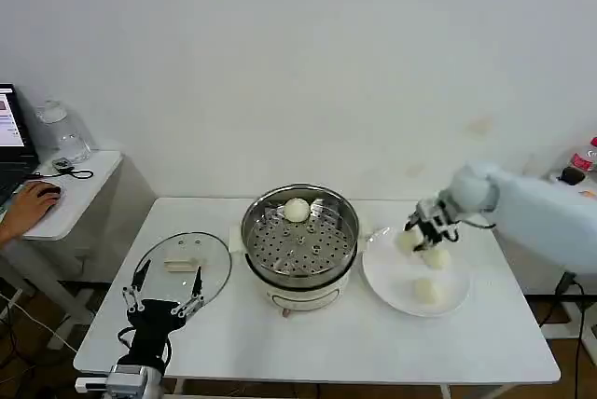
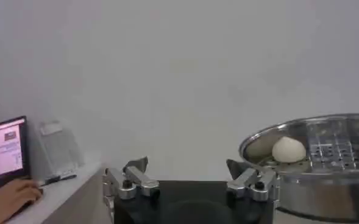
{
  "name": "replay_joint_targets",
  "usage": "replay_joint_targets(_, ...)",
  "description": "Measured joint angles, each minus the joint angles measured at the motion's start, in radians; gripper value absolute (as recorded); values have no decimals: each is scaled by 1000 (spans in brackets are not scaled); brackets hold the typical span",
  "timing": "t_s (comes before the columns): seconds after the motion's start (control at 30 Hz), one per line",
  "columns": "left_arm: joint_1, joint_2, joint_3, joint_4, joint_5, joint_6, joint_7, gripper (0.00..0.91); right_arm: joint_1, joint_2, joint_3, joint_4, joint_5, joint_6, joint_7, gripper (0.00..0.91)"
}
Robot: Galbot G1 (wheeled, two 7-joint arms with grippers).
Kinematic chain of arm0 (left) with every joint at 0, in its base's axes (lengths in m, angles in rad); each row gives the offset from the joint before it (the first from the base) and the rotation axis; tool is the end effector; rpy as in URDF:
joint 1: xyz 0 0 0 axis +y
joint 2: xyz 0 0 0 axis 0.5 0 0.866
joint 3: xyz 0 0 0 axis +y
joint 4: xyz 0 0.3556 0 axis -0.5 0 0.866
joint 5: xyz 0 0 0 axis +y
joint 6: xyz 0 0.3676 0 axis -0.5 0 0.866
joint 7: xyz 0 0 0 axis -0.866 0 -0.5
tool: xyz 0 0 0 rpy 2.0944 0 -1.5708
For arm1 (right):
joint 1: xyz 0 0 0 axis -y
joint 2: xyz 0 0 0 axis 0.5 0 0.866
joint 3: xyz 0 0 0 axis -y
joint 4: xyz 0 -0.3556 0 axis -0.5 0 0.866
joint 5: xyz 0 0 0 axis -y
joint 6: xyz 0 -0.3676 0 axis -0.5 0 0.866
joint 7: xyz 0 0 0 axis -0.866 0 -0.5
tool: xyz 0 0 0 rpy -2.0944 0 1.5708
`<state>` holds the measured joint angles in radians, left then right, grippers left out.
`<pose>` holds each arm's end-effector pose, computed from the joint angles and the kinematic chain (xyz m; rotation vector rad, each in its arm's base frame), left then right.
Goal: Take steamed baozi put them in steamer then cover it.
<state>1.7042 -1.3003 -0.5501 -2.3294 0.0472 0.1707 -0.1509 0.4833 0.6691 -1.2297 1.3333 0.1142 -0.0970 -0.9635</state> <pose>0.1519 0.0343 -0.2398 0.0308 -3.0705 -0.4413 0.5467 -0.1288 -0.0869 1.3305 -1.4242 1.6571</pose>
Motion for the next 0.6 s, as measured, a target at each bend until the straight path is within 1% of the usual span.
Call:
replay_joint_targets(0.13, -3, 5, 1, 0, 0, 0, -2, 907, 127, -3, -59, 49, 65, -23, 9, 574)
replay_joint_targets(0.3, -13, 1, 0, 1, 0, 4, -6, 907, 229, 31, -104, 110, 162, -69, 29, 574)
replay_joint_targets(0.47, -21, -9, -6, 5, 1, 5, -8, 907, 270, 104, -127, 141, 258, -123, 54, 574)
replay_joint_targets(0.6, -24, -15, -14, 0, 8, 1, -6, 907, 270, 187, -135, 133, 305, -158, 74, 574)
